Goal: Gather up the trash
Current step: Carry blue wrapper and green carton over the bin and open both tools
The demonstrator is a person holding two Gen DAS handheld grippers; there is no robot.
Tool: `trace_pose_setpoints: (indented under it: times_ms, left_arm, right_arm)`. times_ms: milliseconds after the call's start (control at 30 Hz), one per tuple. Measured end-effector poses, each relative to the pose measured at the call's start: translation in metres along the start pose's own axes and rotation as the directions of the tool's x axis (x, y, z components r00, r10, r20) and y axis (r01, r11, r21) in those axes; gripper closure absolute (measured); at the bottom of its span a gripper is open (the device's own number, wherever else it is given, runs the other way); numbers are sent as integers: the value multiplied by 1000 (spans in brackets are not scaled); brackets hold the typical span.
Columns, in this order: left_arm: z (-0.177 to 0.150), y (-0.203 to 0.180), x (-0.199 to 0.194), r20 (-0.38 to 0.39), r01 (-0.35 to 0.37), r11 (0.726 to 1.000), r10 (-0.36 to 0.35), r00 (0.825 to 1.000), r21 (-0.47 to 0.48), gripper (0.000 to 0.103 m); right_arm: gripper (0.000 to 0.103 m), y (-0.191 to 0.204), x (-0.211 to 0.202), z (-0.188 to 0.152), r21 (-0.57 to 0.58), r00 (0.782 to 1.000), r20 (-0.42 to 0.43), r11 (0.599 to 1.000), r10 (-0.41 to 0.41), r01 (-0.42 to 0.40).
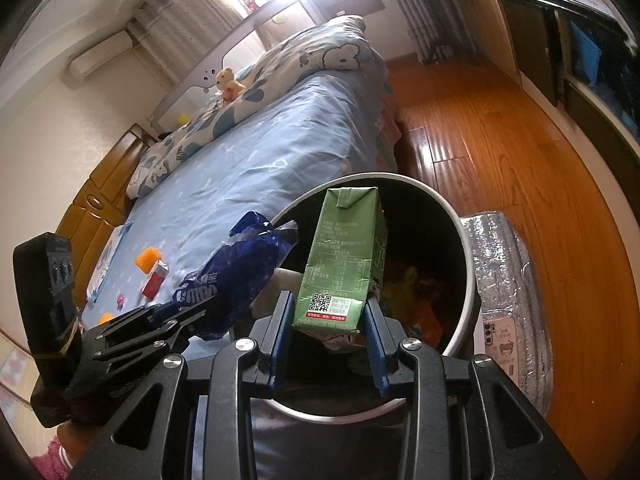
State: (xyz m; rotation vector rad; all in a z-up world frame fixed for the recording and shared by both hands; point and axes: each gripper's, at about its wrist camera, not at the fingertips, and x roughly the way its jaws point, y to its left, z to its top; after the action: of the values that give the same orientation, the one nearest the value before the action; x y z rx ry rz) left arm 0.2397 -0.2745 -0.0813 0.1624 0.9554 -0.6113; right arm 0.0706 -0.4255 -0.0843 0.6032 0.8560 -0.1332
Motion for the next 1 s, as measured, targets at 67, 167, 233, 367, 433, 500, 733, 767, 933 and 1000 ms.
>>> trace_pose_setpoints:
  times_ms: [67, 167, 233, 367, 433, 500, 733, 767, 933, 1000]
  left_arm:
    - [1, 0, 1, -2, 11, 1000, -11, 1000, -4, 66]
    - [1, -2, 1, -3, 29, 1000, -29, 1000, -8, 57]
    - [0, -3, 1, -3, 34, 999, -34, 999, -10, 49]
    - [-1, -3, 1, -3, 44, 999, -44, 999, -10, 46]
    - [-3, -2, 0, -2, 51, 999, -51, 999, -13, 45]
    - [-5, 0, -1, -2, 50, 999, -50, 999, -16, 45]
    - [-18, 16, -16, 10, 64, 996, -63, 998, -63, 41]
    - [-21, 20, -19, 16, 65, 995, -64, 998, -75, 41]
    - [-33, 33, -30, 31, 74, 991, -71, 997, -108, 39]
    - [-37, 36, -35, 39, 68, 991, -64, 997, -113, 39]
  right_arm:
    - [69, -2, 1, 1, 6, 1000, -4, 1000, 1, -1]
    - [65, -6, 1, 2, 29, 1000, -1, 1000, 6, -6]
    - [63, -10, 1, 3, 50, 1000, 2, 999, 8, -9]
    - [60, -12, -4, 5, 56, 1000, 16, 998, 5, -6]
    - [60, -11, -6, 5, 55, 1000, 21, 998, 4, -5]
    - [59, -9, -7, 5, 50, 1000, 24, 999, 4, -5]
    - [51, 5, -10, 6, 19, 999, 40, 1000, 2, -3]
    - [49, 8, -11, 6, 12, 999, 46, 1000, 0, 0]
    - [38, 22, -13, 7, -7, 997, 79, 1000, 10, -9]
    - [38, 27, -12, 8, -12, 997, 81, 1000, 19, -18]
